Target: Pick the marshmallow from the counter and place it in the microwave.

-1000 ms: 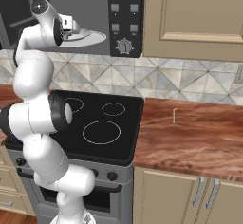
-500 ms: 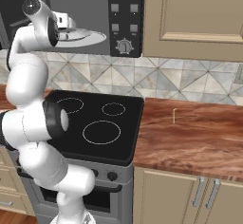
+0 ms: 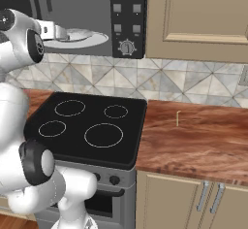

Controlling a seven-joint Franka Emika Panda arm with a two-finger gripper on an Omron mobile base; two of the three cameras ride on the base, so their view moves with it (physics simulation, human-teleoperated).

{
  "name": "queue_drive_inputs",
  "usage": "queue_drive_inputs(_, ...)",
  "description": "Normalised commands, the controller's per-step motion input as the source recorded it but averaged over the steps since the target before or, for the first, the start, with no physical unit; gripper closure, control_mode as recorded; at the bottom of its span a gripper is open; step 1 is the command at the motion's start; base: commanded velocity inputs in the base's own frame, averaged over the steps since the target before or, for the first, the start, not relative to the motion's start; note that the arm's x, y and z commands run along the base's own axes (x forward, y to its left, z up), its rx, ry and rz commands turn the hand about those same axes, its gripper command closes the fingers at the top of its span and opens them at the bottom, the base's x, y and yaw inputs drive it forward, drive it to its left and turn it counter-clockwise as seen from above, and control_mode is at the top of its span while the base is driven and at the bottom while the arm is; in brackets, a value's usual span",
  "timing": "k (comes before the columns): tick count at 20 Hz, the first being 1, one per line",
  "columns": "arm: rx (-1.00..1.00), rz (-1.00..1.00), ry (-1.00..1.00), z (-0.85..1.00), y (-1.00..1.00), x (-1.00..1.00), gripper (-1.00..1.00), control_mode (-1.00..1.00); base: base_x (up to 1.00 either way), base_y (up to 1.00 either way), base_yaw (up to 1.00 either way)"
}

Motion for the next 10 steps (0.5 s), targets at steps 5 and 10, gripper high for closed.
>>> queue_drive_inputs(5,0.13,-0.12,0.0,-0.09,-0.15,-1.0,-1.0,-1.0,0.0,0.0,0.0)
queue_drive_inputs(10,0.11,-0.13,0.1,-0.17,0.0,-1.0,-1.0,-1.0,0.0,0.0,0.0)
